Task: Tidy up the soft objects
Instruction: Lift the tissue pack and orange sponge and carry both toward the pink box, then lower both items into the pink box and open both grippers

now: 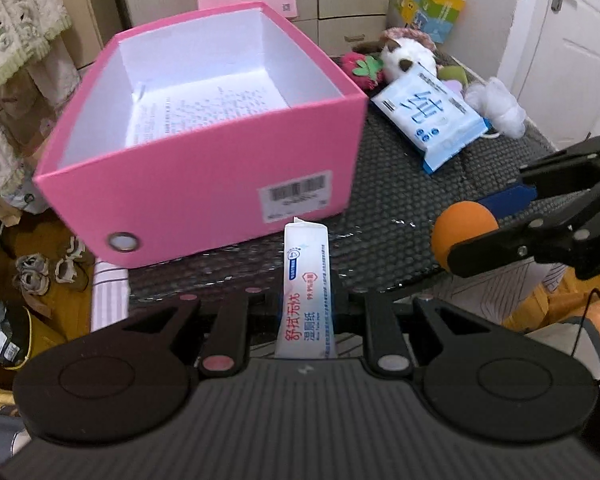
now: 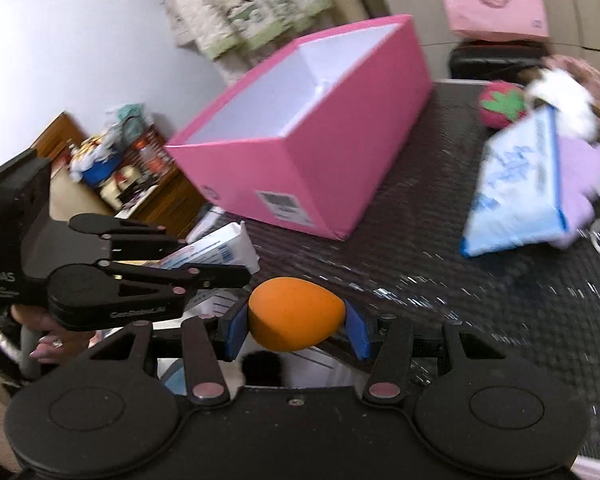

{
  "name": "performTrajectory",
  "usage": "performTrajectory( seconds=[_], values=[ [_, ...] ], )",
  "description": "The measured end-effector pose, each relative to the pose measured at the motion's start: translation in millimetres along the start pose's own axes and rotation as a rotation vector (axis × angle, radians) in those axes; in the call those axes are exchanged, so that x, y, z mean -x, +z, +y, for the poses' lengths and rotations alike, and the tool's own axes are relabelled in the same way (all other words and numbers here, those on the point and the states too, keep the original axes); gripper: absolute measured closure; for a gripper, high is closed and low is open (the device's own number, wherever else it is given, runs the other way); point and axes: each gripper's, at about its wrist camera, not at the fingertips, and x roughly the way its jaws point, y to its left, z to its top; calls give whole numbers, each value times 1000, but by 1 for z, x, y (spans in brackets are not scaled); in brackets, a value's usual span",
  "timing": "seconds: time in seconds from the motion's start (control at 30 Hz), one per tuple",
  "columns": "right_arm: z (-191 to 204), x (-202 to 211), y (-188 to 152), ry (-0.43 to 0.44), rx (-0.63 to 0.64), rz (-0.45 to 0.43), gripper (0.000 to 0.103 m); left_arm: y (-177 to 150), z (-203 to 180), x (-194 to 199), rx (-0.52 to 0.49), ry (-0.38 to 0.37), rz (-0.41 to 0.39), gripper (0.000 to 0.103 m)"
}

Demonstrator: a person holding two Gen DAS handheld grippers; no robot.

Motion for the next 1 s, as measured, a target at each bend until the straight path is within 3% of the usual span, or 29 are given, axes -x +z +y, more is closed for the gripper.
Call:
performTrajectory(
  seconds=[0.2,0.33,0.47,0.6,0.77,1.0],
  values=[
    [23,-3,28,51,72,20,47,12,26,27,65,-163,38,85],
    [33,0,45,52,127,-6,47,23,33,38,62,-156,-7,85],
    [39,3,63,56,179,-59,47,40,39,47,41,-138,-107,85],
    [34,0,83,17,182,-149,47,61,54,38,93,-180,-181,85],
    [31,-5,117,-53,241,-184,47,89,70,23,88,-158,-220,85],
    [16,-37,174,-185,294,-163,47,141,100,-11,106,-92,-199,85]
  ],
)
